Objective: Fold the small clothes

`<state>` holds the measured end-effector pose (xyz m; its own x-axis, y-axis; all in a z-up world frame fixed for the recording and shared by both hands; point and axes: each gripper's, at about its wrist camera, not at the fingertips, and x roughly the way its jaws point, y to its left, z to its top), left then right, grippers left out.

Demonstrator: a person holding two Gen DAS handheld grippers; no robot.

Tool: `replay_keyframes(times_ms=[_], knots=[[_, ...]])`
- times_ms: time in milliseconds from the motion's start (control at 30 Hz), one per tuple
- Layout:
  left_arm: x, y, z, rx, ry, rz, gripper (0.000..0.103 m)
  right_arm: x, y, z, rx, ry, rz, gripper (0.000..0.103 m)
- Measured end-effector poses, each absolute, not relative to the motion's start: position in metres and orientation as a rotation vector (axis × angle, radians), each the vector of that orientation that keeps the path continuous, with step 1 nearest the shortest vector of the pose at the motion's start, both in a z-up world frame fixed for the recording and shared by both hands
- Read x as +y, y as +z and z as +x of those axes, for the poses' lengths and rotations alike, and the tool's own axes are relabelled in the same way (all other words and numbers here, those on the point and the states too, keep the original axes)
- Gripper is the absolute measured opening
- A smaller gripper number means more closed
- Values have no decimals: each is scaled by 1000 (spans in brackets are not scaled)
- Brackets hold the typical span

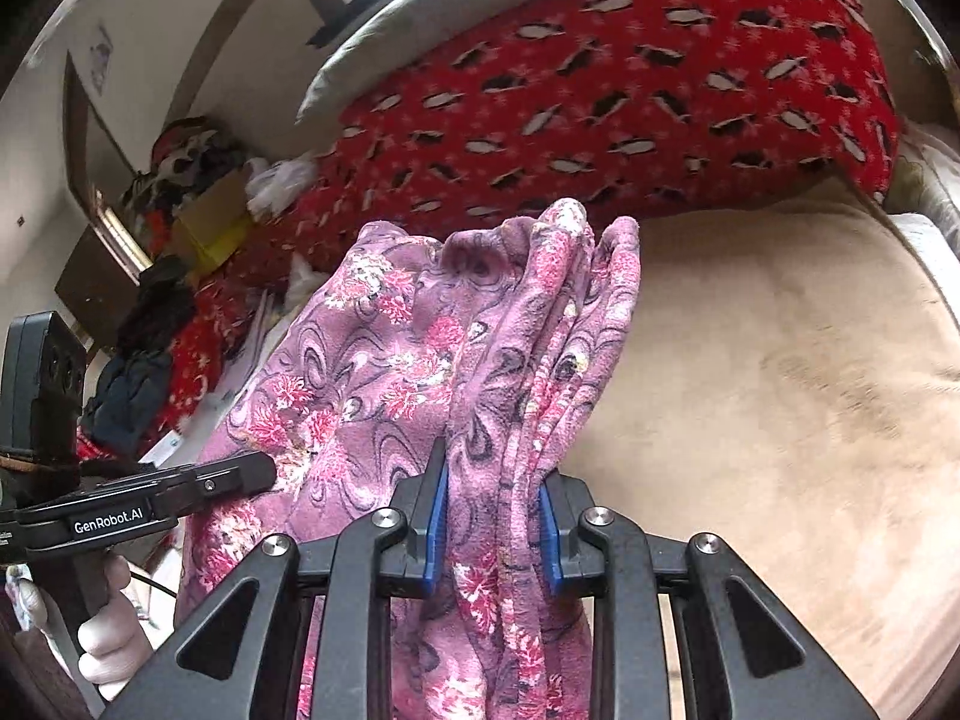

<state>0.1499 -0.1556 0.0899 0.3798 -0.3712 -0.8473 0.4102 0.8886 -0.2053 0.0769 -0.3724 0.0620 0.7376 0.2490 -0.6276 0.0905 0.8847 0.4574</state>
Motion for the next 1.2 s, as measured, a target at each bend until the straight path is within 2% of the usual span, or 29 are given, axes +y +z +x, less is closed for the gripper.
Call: replay_keyframes(times_ms=[167,367,467,500,600,733,900,1033,1067,1100,1133,1200], knots=[[-136,81,142,1085,-472,47,26,-347,57,76,761,106,485,25],[-123,23,144,1229,-438,53,27,-331,12,78,870,85,537,25],[-111,-2,147,1289,-429,11,34,-330,-19,79,955,55,565,30],[-106,-3,147,1286,-438,-2,37,-334,-21,76,940,62,592,32],[-93,6,145,1266,-481,-20,37,-354,-17,69,920,46,652,37],[-92,33,152,1159,-488,-58,36,-379,7,67,780,12,727,37],[-133,35,179,1106,-488,21,36,-363,10,106,813,69,652,37],[-163,9,208,1127,-428,114,36,-357,5,128,809,69,564,31],[-165,1,213,1136,-403,131,37,-357,0,132,821,59,546,27],[-170,-12,221,1142,-371,157,39,-358,-7,138,849,34,518,9],[-173,-18,225,1141,-359,171,45,-360,-18,141,884,13,493,0],[-173,-14,223,1111,-350,202,48,-366,-30,145,896,44,492,0]])
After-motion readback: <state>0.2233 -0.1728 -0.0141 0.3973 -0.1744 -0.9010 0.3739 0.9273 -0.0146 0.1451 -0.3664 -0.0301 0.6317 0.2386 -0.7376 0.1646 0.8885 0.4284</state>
